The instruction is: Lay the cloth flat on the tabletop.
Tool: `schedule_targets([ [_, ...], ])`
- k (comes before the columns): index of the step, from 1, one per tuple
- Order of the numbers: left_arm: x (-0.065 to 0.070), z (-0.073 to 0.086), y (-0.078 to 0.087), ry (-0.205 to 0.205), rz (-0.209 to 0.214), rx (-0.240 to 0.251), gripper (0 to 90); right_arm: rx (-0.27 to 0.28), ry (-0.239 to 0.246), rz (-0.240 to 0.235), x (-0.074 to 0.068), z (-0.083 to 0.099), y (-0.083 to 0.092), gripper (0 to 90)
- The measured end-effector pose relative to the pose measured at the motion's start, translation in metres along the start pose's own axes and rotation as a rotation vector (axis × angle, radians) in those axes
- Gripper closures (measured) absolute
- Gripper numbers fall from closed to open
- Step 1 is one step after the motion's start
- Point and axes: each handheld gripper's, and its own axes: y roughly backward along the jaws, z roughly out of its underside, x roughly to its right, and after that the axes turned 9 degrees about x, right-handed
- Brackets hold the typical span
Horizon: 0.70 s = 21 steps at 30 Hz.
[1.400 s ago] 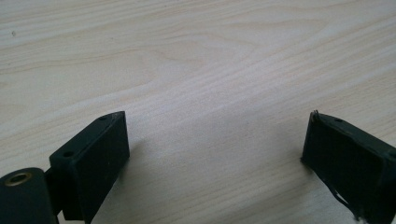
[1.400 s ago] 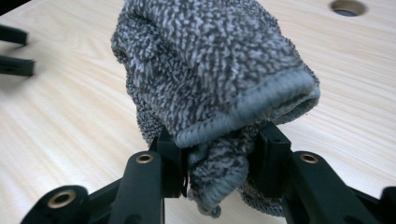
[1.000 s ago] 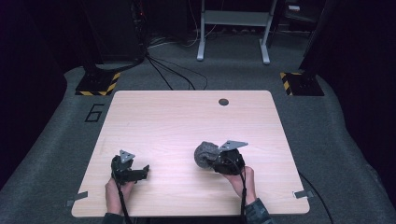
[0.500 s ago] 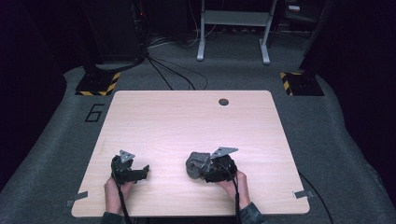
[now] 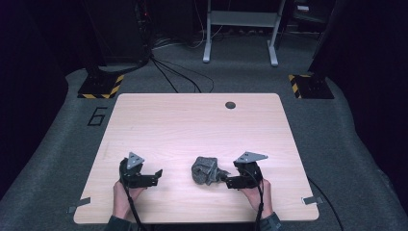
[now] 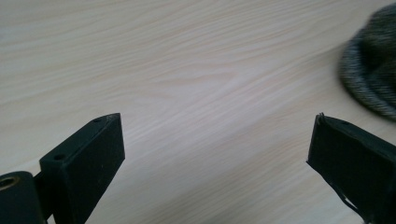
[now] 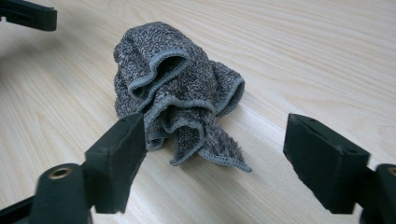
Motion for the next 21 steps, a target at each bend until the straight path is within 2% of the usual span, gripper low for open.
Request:
schedule_targets([
  [1, 0.008, -0.004, -0.002, -0.027, 0.02, -0.001, 4.2, 0.0, 0.0, -0.004, 0.0, 0.0, 0.0, 23.7],
  [2, 0.014, -0.006, -0.003, -0.035, 0.03, 0.011, 4.9, -0.001, -0.002, 0.0, -0.001, 0.0, 0.001, 24.4],
  [3, 0.023, -0.009, -0.006, -0.051, 0.064, 0.022, 6.7, 0.0, -0.003, 0.002, -0.002, 0.0, 0.001, 25.6],
  [4, 0.03, -0.011, -0.009, -0.066, 0.081, 0.037, 11.4, 0.005, 0.005, -0.007, -0.004, 0.001, 0.001, 26.7],
  [5, 0.037, -0.013, -0.012, -0.071, 0.098, 0.041, 14.4, 0.005, 0.01, -0.007, -0.006, 0.001, 0.0, 27.3],
  [9, 0.061, -0.02, -0.025, -0.098, 0.174, 0.042, 15.2, -0.002, 0.037, -0.012, -0.017, 0.001, -0.004, 32.1],
  [13, 0.074, -0.024, -0.033, -0.116, 0.212, 0.045, 17.3, -0.017, 0.057, -0.019, -0.022, 0.002, -0.008, 38.0],
  [16, 0.081, -0.028, -0.039, -0.141, 0.236, 0.033, 21.9, -0.021, 0.057, -0.016, -0.026, 0.003, -0.011, 41.5],
  [19, 0.091, -0.03, -0.044, -0.176, 0.243, 0.036, 22.3, -0.026, 0.061, -0.017, -0.031, 0.002, -0.013, 45.4],
  [20, 0.093, -0.031, -0.045, -0.184, 0.251, 0.032, 22.3, -0.026, 0.078, -0.016, -0.032, 0.002, -0.014, 46.5],
  [21, 0.096, -0.032, -0.047, -0.198, 0.257, 0.032, 22.4, -0.025, 0.069, -0.016, -0.033, 0.002, -0.015, 48.3],
])
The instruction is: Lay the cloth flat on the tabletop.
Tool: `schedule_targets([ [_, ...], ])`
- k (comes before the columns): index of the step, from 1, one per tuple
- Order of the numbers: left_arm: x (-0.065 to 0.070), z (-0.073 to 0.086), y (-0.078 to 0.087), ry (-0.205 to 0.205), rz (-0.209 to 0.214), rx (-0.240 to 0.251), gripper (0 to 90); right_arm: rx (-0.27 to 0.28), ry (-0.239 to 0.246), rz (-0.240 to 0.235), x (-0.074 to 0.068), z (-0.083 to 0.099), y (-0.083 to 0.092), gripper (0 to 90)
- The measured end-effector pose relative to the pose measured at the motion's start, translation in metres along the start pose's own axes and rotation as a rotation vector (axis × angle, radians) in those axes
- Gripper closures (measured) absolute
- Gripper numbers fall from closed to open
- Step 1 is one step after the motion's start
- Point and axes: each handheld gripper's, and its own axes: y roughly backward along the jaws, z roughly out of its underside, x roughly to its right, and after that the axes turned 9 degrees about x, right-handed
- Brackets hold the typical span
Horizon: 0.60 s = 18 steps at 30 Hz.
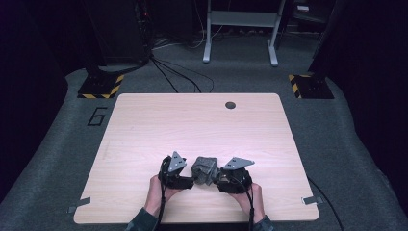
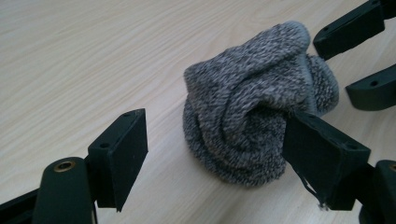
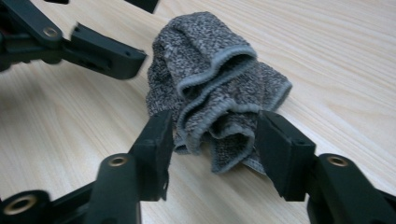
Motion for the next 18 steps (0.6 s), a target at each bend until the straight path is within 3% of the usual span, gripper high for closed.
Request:
schedule_targets([
  [3, 0.002, -0.001, -0.006, -0.023, 0.02, -0.007, 24.2, -0.016, 0.01, 0.004, -0.002, -0.001, -0.003, 52.6],
  [4, 0.001, -0.001, -0.009, -0.011, 0.043, -0.018, 27.7, -0.017, 0.013, 0.004, -0.002, -0.001, -0.005, 55.7],
  [8, -0.002, 0.005, -0.017, -0.002, 0.082, -0.028, 50.2, -0.034, 0.01, 0.01, -0.001, 0.0, -0.012, 68.1],
  [11, -0.002, 0.007, -0.016, -0.013, 0.065, -0.027, 69.4, -0.049, -0.003, 0.01, 0.001, 0.002, -0.015, 76.6],
  [13, -0.004, 0.007, -0.015, -0.004, 0.063, -0.019, 76.6, -0.05, -0.016, 0.01, 0.003, 0.003, -0.015, 80.9],
  [18, -0.008, 0.008, -0.01, 0.005, 0.051, 0.0, 79.7, -0.02, -0.015, 0.031, 0.007, 0.001, -0.009, 86.4],
])
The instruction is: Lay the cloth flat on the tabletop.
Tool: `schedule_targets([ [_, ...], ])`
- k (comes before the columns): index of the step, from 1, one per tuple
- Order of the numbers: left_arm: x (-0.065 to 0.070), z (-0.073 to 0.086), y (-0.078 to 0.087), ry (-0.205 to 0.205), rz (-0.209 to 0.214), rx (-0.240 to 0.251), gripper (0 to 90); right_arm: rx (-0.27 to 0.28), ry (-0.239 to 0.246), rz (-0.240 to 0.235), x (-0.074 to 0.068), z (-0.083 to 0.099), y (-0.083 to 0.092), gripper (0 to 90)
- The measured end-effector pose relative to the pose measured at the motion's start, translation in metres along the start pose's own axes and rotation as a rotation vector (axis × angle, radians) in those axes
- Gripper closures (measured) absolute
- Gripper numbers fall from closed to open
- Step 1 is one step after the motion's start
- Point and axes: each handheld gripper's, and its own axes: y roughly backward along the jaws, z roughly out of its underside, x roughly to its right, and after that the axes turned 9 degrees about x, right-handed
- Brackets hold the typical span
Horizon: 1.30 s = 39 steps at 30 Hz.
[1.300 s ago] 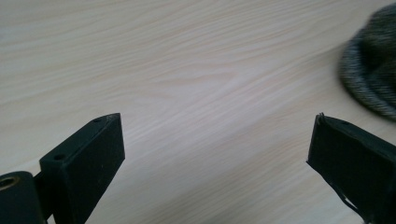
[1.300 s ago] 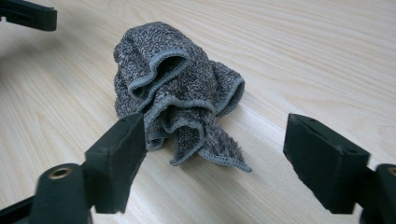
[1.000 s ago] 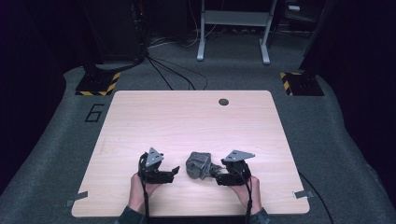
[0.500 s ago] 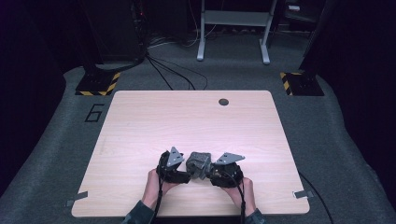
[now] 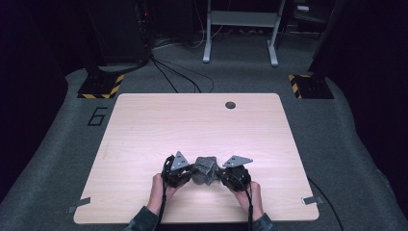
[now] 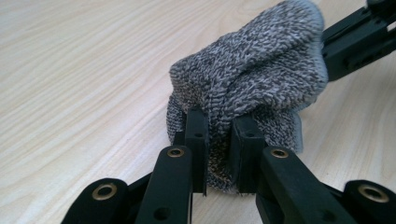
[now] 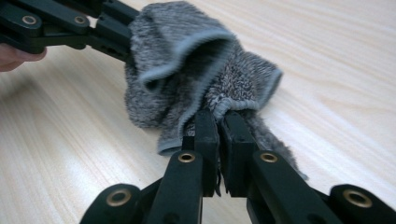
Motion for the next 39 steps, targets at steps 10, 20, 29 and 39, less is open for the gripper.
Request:
schedule_targets([
  [10, -0.012, 0.0, 0.016, 0.034, -0.028, 0.036, 79.8, 0.065, -0.013, 0.074, 0.014, -0.006, 0.022, 87.6],
  [20, -0.029, 0.006, 0.019, 0.104, 0.009, 0.009, 76.0, 0.092, 0.008, 0.102, 0.016, -0.013, 0.031, 87.7],
  [29, -0.016, 0.013, 0.03, 0.117, -0.029, -0.004, 40.6, 0.103, -0.016, 0.111, 0.018, -0.011, 0.03, 86.6],
  [39, 0.015, 0.023, 0.027, 0.022, -0.015, -0.048, 43.8, 0.103, -0.009, 0.109, 0.016, -0.013, 0.026, 85.1],
])
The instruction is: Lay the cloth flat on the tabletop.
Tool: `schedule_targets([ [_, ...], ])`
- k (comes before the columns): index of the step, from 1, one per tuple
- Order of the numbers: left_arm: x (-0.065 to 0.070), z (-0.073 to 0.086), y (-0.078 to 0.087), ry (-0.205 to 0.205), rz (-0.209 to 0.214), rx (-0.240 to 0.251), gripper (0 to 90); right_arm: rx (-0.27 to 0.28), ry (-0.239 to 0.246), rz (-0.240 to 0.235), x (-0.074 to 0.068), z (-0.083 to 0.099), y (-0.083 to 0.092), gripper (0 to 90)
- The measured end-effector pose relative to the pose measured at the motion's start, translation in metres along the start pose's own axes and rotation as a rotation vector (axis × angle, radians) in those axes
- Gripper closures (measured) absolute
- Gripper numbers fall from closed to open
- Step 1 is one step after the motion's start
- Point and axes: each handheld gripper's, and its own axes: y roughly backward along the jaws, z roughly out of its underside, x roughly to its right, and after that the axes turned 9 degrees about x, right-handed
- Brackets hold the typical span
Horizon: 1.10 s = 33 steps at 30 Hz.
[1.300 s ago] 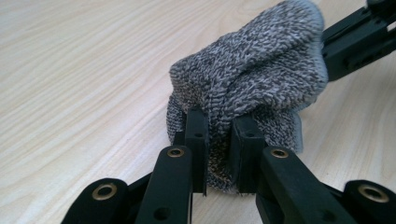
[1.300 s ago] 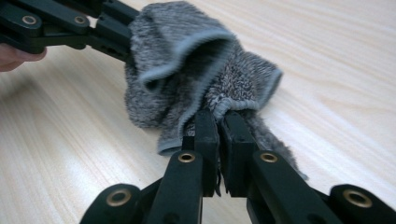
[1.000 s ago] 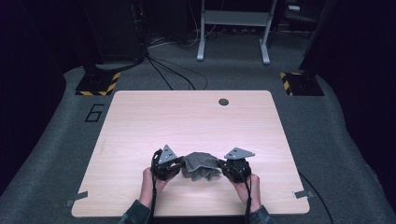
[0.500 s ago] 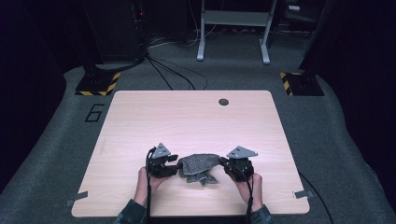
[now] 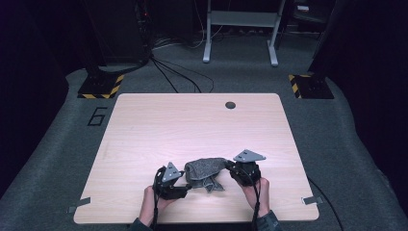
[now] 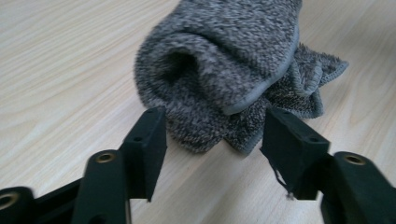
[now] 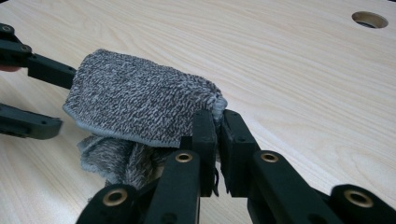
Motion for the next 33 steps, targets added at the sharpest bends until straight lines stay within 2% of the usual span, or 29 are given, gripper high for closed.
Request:
schedule_targets([
  [1, 0.002, -0.001, -0.002, -0.004, -0.001, 0.001, 47.2, -0.002, 0.002, -0.002, -0.001, 0.0, 0.0, 85.2],
  [2, 0.004, -0.001, -0.005, -0.013, -0.01, 0.008, 54.7, -0.003, 0.003, -0.003, -0.002, 0.0, -0.001, 85.2],
  [5, 0.003, -0.002, -0.008, -0.016, 0.003, 0.024, 73.5, -0.009, 0.015, -0.004, -0.003, 0.0, 0.0, 86.0],
  [8, 0.001, -0.003, -0.005, -0.008, -0.006, 0.062, 82.6, -0.007, 0.012, -0.003, -0.003, 0.001, 0.004, 86.4],
  [10, -0.001, -0.003, -0.001, -0.003, -0.014, 0.077, 85.1, -0.001, 0.009, 0.0, -0.004, 0.002, 0.009, 86.5],
  [14, -0.005, -0.008, 0.007, 0.0, -0.023, 0.089, 85.8, 0.008, 0.019, 0.001, -0.005, 0.002, 0.017, 86.5],
  [18, -0.011, -0.02, 0.013, -0.019, -0.041, 0.094, 85.8, 0.024, 0.026, 0.006, -0.006, -0.003, 0.022, 86.2],
  [20, -0.017, -0.029, 0.013, -0.033, -0.043, 0.076, 85.5, 0.017, 0.033, 0.011, -0.003, -0.007, 0.02, 85.8],
  [22, -0.023, -0.038, 0.009, -0.047, -0.051, 0.064, 85.0, 0.011, 0.033, 0.01, 0.002, -0.011, 0.013, 85.4],
  [23, -0.028, -0.043, 0.006, -0.051, -0.048, 0.055, 84.6, -0.011, 0.023, 0.013, 0.005, -0.013, 0.009, 85.1],
  [24, -0.033, -0.047, 0.002, -0.041, -0.042, 0.037, 84.1, -0.024, 0.02, 0.013, 0.009, -0.014, 0.003, 84.8],
  [26, -0.042, -0.054, -0.007, -0.03, -0.052, 0.037, 82.6, -0.059, 0.007, 0.02, 0.017, -0.016, -0.009, 83.7],
  [28, -0.048, -0.057, -0.015, -0.016, -0.062, 0.015, 80.3, -0.076, 0.002, 0.021, 0.023, -0.016, -0.018, 82.8],
  [29, -0.051, -0.058, -0.02, -0.005, -0.08, 0.014, 77.4, -0.092, -0.005, 0.027, 0.026, -0.016, -0.024, 82.4],
  [30, -0.054, -0.059, -0.023, -0.003, -0.079, 0.002, 74.7, -0.103, -0.01, 0.03, 0.029, -0.015, -0.029, 81.8],
  [31, -0.059, -0.059, -0.032, 0.024, -0.103, -0.019, 71.9, -0.11, -0.008, 0.031, 0.032, -0.015, -0.033, 81.4],
  [32, -0.061, -0.059, -0.036, 0.03, -0.114, -0.032, 61.3, -0.131, -0.023, 0.036, 0.036, -0.014, -0.041, 81.2],
  [33, -0.062, -0.057, -0.038, 0.035, -0.114, -0.039, 57.6, -0.136, -0.034, 0.046, 0.037, -0.013, -0.045, 80.1],
])
